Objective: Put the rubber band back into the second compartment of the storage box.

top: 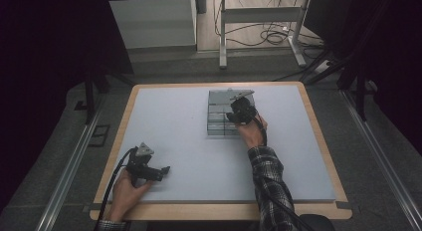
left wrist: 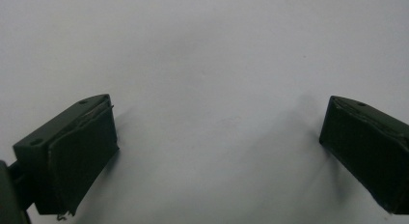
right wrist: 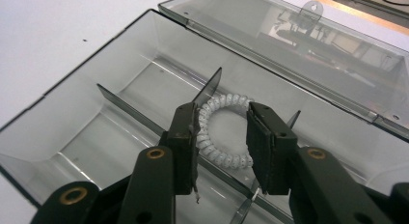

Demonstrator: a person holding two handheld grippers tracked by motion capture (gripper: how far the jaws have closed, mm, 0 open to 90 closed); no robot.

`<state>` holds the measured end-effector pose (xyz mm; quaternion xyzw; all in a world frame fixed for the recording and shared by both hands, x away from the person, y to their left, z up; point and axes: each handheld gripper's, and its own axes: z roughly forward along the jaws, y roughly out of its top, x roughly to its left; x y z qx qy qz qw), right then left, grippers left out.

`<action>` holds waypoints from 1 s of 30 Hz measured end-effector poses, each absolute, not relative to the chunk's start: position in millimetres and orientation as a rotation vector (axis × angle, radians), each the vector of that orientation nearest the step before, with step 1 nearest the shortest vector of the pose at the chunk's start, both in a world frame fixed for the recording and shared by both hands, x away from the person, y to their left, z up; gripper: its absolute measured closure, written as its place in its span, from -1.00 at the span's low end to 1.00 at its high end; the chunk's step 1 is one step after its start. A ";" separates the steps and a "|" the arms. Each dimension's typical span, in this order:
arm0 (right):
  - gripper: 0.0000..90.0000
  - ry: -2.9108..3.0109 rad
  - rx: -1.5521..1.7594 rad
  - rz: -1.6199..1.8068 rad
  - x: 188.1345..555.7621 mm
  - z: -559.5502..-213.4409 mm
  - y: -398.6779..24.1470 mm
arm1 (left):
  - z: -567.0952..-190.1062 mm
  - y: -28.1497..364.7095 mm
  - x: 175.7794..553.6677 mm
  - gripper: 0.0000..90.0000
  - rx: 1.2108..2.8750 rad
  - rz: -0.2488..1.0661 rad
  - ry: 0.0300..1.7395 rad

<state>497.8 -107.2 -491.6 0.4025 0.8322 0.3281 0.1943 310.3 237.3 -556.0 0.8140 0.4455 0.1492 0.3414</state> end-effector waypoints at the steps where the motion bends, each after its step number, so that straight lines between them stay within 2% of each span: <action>1: 0.37 2.334 1.128 0.921 497.5 -491.2 -107.3 | -556.0 237.3 310.3 -1.00 2.117 0.388 1.159; 16: 0.13 2.351 1.114 0.934 489.5 -482.2 -109.9 | -556.0 237.3 310.3 -1.00 2.117 0.388 1.159; 30: -0.01 2.372 1.105 0.944 480.4 -479.2 -115.9 | -556.0 237.3 310.3 -1.00 2.117 0.388 1.159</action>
